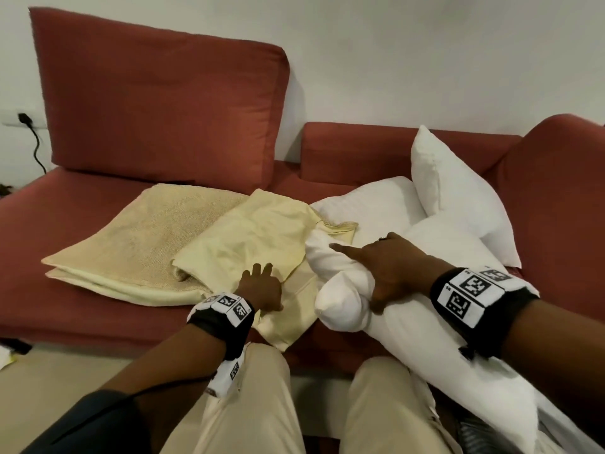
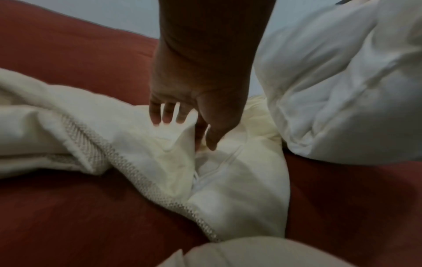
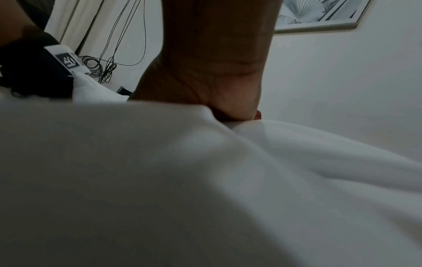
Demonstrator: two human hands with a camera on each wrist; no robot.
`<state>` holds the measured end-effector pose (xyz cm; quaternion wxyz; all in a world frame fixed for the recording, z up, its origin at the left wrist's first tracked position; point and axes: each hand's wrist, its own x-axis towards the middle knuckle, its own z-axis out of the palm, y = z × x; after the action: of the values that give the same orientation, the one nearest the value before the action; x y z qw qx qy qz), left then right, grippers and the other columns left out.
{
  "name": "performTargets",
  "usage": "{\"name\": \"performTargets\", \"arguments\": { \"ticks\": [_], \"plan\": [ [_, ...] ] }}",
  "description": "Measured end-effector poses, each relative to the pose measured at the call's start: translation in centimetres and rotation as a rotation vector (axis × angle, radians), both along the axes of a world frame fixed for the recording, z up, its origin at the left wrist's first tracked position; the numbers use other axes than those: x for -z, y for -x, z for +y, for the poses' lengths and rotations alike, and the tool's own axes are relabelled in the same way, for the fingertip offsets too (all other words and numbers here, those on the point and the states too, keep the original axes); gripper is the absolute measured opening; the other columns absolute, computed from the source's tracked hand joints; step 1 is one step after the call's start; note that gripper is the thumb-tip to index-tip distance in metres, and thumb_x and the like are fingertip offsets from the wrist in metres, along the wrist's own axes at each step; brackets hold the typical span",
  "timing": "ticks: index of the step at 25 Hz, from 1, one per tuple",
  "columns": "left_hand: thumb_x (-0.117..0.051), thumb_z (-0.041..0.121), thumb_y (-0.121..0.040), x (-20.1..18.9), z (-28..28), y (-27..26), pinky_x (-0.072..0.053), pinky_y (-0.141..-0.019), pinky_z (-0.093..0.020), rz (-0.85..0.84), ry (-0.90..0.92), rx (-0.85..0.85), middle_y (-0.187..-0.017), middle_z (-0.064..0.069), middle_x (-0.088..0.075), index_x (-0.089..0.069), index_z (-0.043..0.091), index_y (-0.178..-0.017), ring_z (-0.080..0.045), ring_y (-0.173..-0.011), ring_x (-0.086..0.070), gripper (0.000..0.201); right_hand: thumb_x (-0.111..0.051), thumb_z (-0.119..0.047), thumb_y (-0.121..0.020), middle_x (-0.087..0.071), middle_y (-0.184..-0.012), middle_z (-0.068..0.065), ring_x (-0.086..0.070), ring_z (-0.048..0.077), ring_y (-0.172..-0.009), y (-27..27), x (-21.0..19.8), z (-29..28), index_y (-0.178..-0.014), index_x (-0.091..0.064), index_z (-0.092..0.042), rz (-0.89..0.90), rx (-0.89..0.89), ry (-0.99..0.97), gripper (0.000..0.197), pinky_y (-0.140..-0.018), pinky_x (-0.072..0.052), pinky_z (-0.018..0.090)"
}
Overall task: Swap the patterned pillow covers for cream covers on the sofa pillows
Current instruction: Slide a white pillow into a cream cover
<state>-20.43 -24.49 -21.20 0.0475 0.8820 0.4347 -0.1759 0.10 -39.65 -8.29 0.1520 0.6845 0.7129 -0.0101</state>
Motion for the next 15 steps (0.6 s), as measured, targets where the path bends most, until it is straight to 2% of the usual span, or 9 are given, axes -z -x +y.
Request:
{"name": "performTargets", "arguments": {
  "ticks": [2,4,5,6,7,9,12,15],
  "plan": [
    [-0.056,0.033,-0.086,0.9,0.0,0.2,-0.036,-0.097,-0.041,-0.079,-0.196,-0.079,-0.143,-0.008,-0.039,-0.059,0.017,-0.123,-0.032,-0.126,-0.039,0.04,-0.079,-0.055,-0.052,-0.067,-0.108,0.001,-0.06,0.021,-0.099,0.3,1.1,0.2,-0.151,0.003,-0.045,-0.021,-0.057,0.026,0.129,-0.093,-0.035,0.035],
    [-0.068,0.022,-0.076,0.4,0.2,0.6,-0.044,-0.073,-0.036,-0.185,-0.372,-0.099,-0.13,-0.007,-0.049,-0.058,0.011,-0.12,-0.029,-0.1,-0.057,0.047,-0.081,-0.054,-0.052,-0.067,-0.109,0.001,-0.06,0.021,-0.098,0.7,2.0,0.4,-0.151,0.002,-0.045,-0.017,-0.086,0.062,0.129,-0.092,-0.033,0.034],
    [-0.072,0.014,-0.071,-0.2,0.4,1.0,-0.042,-0.06,-0.033,-0.227,-0.433,-0.083,-0.135,-0.009,-0.048,-0.056,0.008,-0.122,-0.028,-0.088,-0.059,0.054,-0.081,-0.053,-0.052,-0.067,-0.109,0.001,-0.059,0.021,-0.098,0.9,2.4,0.6,-0.151,0.002,-0.045,-0.013,-0.096,0.076,0.13,-0.091,-0.033,0.033],
    [-0.07,0.005,-0.069,-1.1,0.5,1.2,-0.039,-0.053,-0.031,-0.292,-0.448,-0.045,-0.146,-0.009,-0.039,-0.05,0.007,-0.128,-0.028,-0.083,-0.059,0.062,-0.082,-0.052,-0.052,-0.067,-0.11,0.001,-0.059,0.021,-0.098,1.3,2.7,0.8,-0.151,0.002,-0.045,-0.015,-0.109,0.071,0.13,-0.09,-0.032,0.033],
    [-0.065,-0.001,-0.07,-2.2,0.3,1.2,-0.037,-0.049,-0.031,-0.361,-0.436,0.011,-0.157,-0.006,-0.024,-0.043,0.009,-0.133,-0.027,-0.084,-0.057,0.068,-0.082,-0.052,-0.051,-0.067,-0.111,0.002,-0.059,0.022,-0.099,1.6,3.0,1.1,-0.151,0.003,-0.045,-0.014,-0.122,0.057,0.131,-0.09,-0.032,0.033],
    [-0.058,-0.006,-0.071,-4.8,-1.1,0.6,-0.037,-0.047,-0.032,-0.48,-0.456,0.134,-0.162,0.003,0.003,-0.034,0.013,-0.138,-0.024,-0.086,-0.053,0.074,-0.082,-0.053,-0.053,-0.065,-0.119,0.004,-0.058,0.023,-0.106,2.2,2.7,1.9,-0.152,0.004,-0.044,0.016,-0.118,0.0,0.131,-0.093,-0.033,0.035],
    [-0.051,0.0,-0.079,-9.1,-4.3,-0.3,-0.04,-0.045,-0.033,-0.564,-0.497,0.266,-0.161,0.01,0.014,-0.031,0.016,-0.141,-0.023,-0.085,-0.052,0.068,-0.082,-0.057,-0.051,-0.062,-0.128,0.005,-0.056,0.025,-0.115,2.2,1.1,2.7,-0.153,0.0,-0.039,0.165,-0.017,-0.135,0.133,-0.096,-0.036,0.035],
    [-0.05,0.002,-0.078,-12.5,-6.7,-0.4,-0.042,-0.045,-0.034,-0.579,-0.487,0.335,-0.16,0.011,0.019,-0.027,0.019,-0.145,-0.024,-0.083,-0.052,0.073,-0.081,-0.059,-0.047,-0.068,-0.113,0.001,-0.061,0.027,-0.108,1.4,-0.6,2.1,-0.147,-0.02,-0.035,0.332,0.123,-0.267,0.12,-0.091,-0.04,0.038]
  ]
}}
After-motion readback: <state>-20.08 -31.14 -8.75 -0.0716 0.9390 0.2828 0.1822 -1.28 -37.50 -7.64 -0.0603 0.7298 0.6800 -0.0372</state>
